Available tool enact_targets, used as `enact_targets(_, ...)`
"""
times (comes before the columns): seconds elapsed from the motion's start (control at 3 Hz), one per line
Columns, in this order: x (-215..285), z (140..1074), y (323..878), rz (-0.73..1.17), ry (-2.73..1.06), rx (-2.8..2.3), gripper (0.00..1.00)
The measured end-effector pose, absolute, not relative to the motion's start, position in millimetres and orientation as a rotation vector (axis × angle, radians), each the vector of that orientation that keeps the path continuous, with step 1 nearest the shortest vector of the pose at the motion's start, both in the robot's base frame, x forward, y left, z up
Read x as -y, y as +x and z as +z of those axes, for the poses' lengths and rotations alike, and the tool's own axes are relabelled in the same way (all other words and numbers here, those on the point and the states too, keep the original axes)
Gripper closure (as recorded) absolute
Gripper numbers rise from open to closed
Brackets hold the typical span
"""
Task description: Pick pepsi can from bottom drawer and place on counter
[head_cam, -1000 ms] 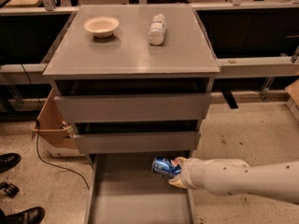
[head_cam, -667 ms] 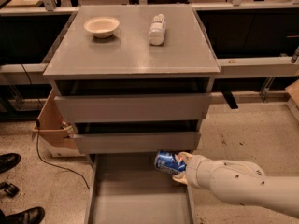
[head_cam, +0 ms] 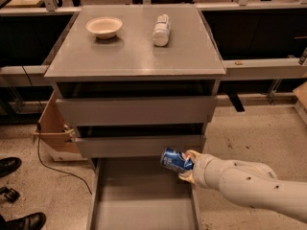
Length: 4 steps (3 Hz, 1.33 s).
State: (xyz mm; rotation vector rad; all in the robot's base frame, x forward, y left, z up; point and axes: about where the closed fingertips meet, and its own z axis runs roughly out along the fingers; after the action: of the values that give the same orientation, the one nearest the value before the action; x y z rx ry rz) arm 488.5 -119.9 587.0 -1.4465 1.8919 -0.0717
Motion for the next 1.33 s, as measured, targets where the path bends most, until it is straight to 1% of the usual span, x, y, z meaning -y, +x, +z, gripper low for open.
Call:
enact_targets(0.67,156.9,668.8,526.1,-0.213,-1.336,-1.787,1.0)
enact_targets(1.33,175.7,754.1,571.4,-0.276,-1.277,-1.667,1.0)
